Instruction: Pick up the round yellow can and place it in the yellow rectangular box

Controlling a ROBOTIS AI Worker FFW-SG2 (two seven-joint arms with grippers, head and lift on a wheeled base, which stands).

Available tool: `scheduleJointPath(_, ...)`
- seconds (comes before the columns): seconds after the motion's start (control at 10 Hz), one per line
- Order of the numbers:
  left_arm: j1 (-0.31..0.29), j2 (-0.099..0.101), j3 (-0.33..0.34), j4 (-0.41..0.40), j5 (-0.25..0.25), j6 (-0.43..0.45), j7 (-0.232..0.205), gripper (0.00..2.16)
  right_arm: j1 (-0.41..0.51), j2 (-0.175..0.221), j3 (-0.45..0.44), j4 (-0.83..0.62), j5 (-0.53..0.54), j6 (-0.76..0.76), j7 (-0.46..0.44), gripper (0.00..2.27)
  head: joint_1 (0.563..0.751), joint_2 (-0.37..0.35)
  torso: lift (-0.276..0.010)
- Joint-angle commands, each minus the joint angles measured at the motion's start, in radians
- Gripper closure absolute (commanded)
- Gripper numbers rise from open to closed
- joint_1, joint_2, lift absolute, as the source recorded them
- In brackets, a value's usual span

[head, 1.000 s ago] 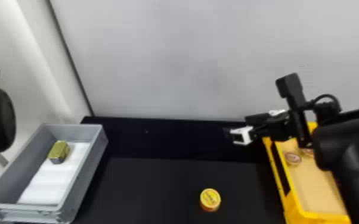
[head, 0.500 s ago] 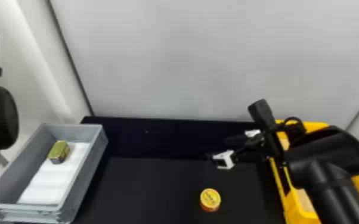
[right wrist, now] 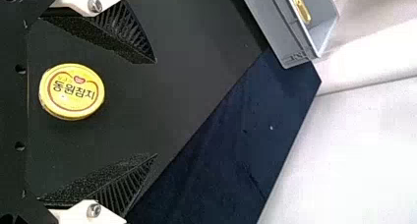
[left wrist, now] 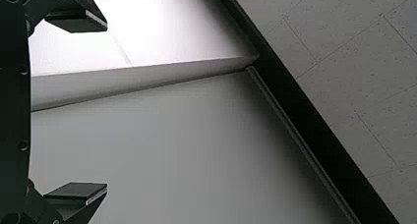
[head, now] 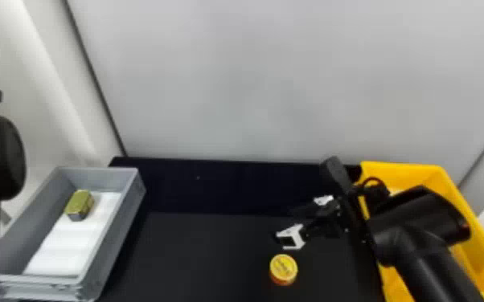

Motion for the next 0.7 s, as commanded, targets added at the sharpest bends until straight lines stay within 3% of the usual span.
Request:
scheduleJointPath(0.0, 0.000, -0.003, 0.001, 0.002, 0.000, -0.006, 0.001, 0.13, -0.016, -0.003, 0.008, 0.081, -0.001, -0.038, -0.005, 0.12, 0.663, 0.054, -0.010)
scheduleJointPath(0.6, -0.003, -0.014, 0.001, 0.008, -0.002, -0.019, 0.001, 0.13, -0.046, 0.001, 0.031, 0.230, 0.000, -0.113, -0.033, 0.12, 0.663, 0.054, -0.010)
